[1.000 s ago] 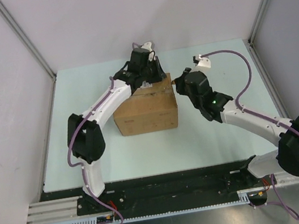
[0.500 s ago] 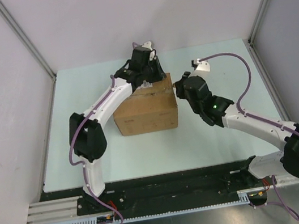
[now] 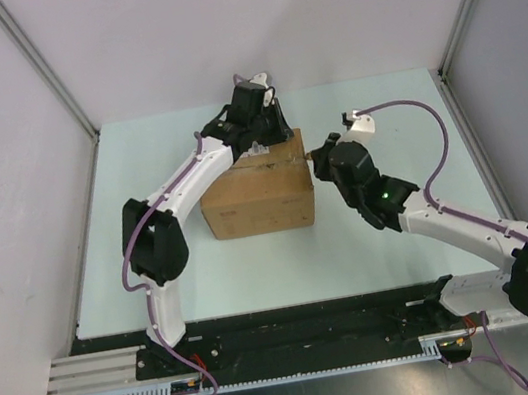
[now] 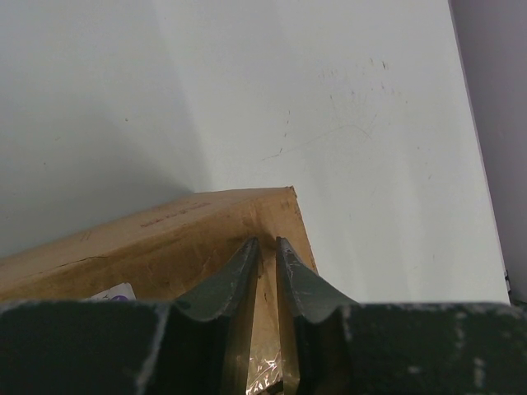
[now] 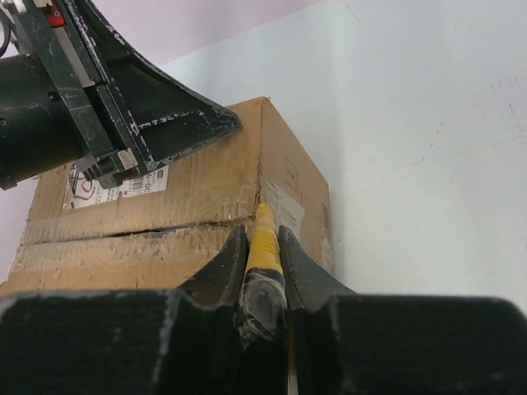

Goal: Unpack the express box

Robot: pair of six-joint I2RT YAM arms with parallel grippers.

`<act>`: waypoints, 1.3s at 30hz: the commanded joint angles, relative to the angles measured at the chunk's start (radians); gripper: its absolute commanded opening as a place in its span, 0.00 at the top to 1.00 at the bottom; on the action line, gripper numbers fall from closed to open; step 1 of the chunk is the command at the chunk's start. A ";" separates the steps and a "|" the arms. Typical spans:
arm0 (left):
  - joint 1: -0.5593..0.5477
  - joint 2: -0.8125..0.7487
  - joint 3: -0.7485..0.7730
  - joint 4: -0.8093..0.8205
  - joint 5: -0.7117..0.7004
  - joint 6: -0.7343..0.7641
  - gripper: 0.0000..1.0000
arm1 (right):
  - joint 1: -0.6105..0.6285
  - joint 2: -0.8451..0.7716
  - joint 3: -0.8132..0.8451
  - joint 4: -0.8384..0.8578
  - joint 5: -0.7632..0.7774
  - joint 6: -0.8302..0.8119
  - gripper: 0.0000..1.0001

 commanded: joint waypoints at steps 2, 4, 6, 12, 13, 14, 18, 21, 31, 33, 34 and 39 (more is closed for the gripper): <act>0.019 0.109 -0.054 -0.247 -0.045 0.012 0.78 | 0.035 -0.046 -0.041 -0.123 -0.010 -0.011 1.00; 0.022 0.107 -0.054 -0.245 -0.045 0.014 0.78 | 0.036 -0.054 -0.046 -0.120 -0.007 -0.017 1.00; 0.024 0.107 -0.052 -0.247 -0.040 0.014 0.77 | 0.036 -0.060 -0.050 -0.114 -0.009 -0.031 1.00; 0.024 0.106 -0.041 -0.247 -0.007 0.022 0.78 | 0.036 -0.058 -0.058 -0.091 -0.056 -0.043 1.00; 0.024 0.104 -0.038 -0.247 0.004 0.028 0.78 | 0.036 -0.054 -0.061 -0.080 -0.061 -0.040 1.00; 0.022 0.092 -0.032 -0.244 0.012 0.029 0.78 | 0.035 -0.049 -0.060 -0.069 -0.064 -0.046 1.00; 0.021 0.047 0.026 -0.245 0.045 0.063 0.76 | 0.021 -0.019 -0.060 0.016 -0.076 -0.059 1.00; 0.021 -0.006 0.061 -0.245 0.053 0.089 0.70 | 0.001 -0.015 -0.060 0.035 -0.084 -0.056 1.00; 0.009 -0.181 0.012 -0.244 0.073 0.149 0.60 | -0.063 -0.052 -0.057 0.070 -0.102 -0.043 1.00; -0.004 -0.215 -0.011 -0.244 0.070 0.179 0.64 | -0.076 -0.052 -0.052 0.078 -0.113 -0.047 1.00; -0.010 -0.224 -0.018 -0.244 0.064 0.192 0.65 | -0.079 -0.054 -0.050 0.083 -0.115 -0.048 1.00; -0.062 -0.261 -0.052 -0.224 0.064 0.275 0.67 | -0.097 -0.046 -0.041 0.115 -0.142 -0.060 1.00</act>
